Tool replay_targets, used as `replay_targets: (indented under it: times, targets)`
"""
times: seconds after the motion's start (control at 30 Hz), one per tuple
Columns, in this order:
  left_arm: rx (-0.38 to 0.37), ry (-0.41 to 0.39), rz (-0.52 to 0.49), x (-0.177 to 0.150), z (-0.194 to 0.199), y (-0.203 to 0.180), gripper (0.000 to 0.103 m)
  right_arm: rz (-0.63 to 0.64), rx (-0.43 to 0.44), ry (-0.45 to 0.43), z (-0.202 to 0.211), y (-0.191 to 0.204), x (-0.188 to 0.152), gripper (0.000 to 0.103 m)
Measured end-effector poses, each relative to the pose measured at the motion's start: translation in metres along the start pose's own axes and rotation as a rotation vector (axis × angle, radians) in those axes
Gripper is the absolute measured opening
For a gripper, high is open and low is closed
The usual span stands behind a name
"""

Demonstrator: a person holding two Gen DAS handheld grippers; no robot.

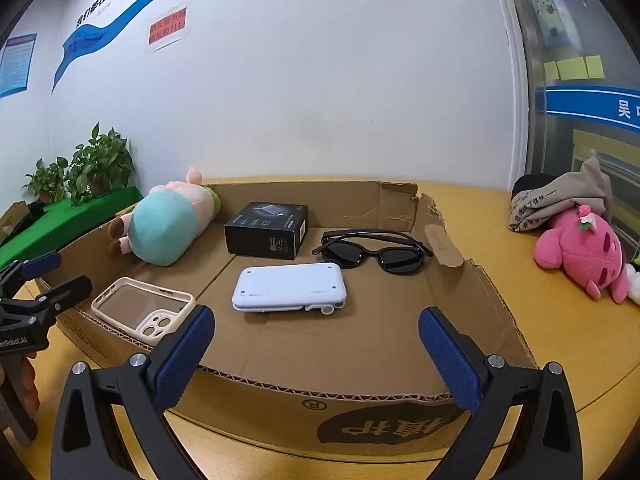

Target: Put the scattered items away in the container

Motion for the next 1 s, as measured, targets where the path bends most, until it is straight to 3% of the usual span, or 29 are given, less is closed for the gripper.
replay_targets:
  times: [1.0]
  targets:
    - [0.003, 0.0, -0.002, -0.0022, 0.0026, -0.0018, 0.102, -0.003, 0.0, 0.001, 0.0009, 0.0005, -0.0017, 0.103]
Point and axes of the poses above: each gripper's, at about its wrist camera, not at the fingertips, and z roughly against the way its jaws point, y to its left, x to its top, the point moved 9 cm from there along -z, roughly the way its jaws point, and after that the axes turned 11 degrees about -y, right-handed, at the moved point
